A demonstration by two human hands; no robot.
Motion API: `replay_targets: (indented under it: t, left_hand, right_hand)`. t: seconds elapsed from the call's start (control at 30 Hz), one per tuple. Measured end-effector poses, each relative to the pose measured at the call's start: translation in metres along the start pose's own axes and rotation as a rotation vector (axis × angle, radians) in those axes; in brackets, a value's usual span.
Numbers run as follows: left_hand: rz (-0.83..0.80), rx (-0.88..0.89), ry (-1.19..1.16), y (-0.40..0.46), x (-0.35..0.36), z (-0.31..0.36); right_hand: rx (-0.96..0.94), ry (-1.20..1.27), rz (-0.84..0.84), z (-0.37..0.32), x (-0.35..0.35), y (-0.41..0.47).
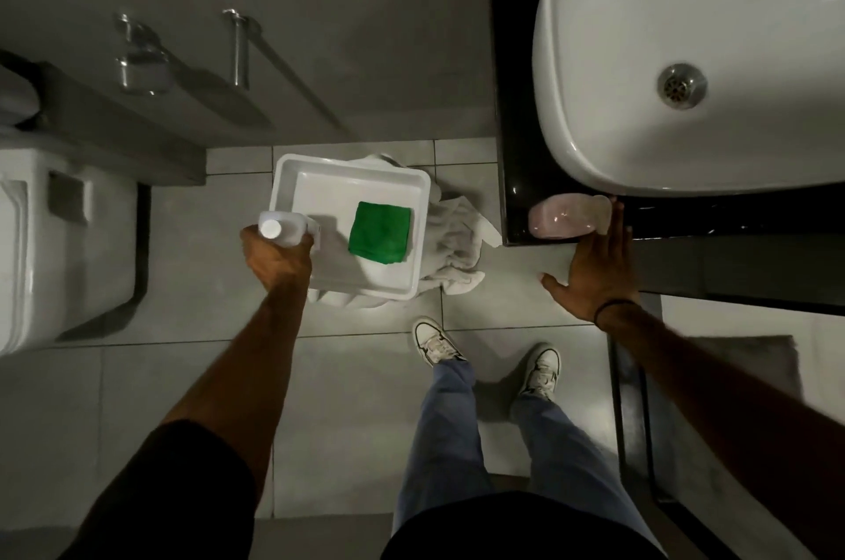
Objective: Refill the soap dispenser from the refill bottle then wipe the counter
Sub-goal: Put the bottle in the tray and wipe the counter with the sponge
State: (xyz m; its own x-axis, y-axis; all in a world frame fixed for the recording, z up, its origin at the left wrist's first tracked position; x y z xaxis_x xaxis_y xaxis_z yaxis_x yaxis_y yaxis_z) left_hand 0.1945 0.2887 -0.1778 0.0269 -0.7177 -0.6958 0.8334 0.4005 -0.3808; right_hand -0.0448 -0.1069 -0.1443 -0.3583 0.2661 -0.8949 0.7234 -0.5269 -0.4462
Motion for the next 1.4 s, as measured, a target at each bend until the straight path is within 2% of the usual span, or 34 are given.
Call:
replay_targets:
  t: [0.1, 0.2, 0.3, 0.4, 0.57, 0.7, 0.8, 1.07, 1.2, 1.3, 1.4]
  left_hand:
    - [0.039, -0.168, -0.181, -0.015, 0.005, -0.014]
    - [-0.012, -0.305, -0.148, -0.048, 0.021, -0.035]
    - [-0.163, -0.145, 0.135, -0.062, 0.048, -0.035]
    - [-0.256, 0.008, 0.243, -0.057, 0.08, -0.019]
    - [-0.326, 0.031, 0.343, -0.029, 0.117, -0.01]
    - [-0.364, -0.117, 0.255, -0.02, 0.123, -0.013]
    - [-0.365, -0.165, 0.141, -0.027, 0.115, -0.009]
    - [-0.213, -0.132, -0.164, -0.118, 0.062, 0.007]
    - [-0.188, -0.089, -0.256, -0.2, 0.042, 0.017]
    - [-0.195, -0.084, -0.318, -0.269, 0.041, 0.023]
    - [-0.24, -0.091, -0.394, -0.335, 0.06, 0.032]
  right_hand:
    - [0.01, -0.005, -0.018, -0.003, -0.003, -0.001]
    - [0.015, -0.001, -0.016, -0.004, -0.003, 0.0]
    - [0.015, 0.01, -0.002, -0.002, 0.002, 0.004]
    - [0.021, -0.031, -0.016, 0.002, 0.01, 0.009]
    - [0.034, -0.092, -0.043, 0.004, 0.014, 0.011]
    - [0.03, -0.085, -0.019, 0.002, 0.009, 0.009]
    - [0.011, -0.062, -0.025, 0.003, 0.008, 0.008]
    - [-0.103, 0.001, -0.041, 0.013, 0.004, 0.004]
    - [-0.256, 0.055, -0.031, 0.031, -0.011, -0.007]
    - [-0.384, 0.185, -0.034, 0.053, -0.021, -0.026]
    - [-0.368, 0.516, -0.135, 0.077, -0.028, -0.047]
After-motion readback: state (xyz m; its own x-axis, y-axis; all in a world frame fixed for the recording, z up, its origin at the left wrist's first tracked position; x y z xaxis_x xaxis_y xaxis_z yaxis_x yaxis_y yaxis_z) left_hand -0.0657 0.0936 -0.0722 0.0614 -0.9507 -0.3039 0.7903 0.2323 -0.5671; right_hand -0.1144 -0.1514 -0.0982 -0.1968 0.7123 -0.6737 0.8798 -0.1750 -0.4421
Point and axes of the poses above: each hand's wrist, its own y-axis towards the middle knuckle, its own x-axis out of the palm, z = x × y, the point moved 4 cm from there along y, towards the middle knuckle, and after that the axes turned 1 degree about y, right-handed, at the moved point
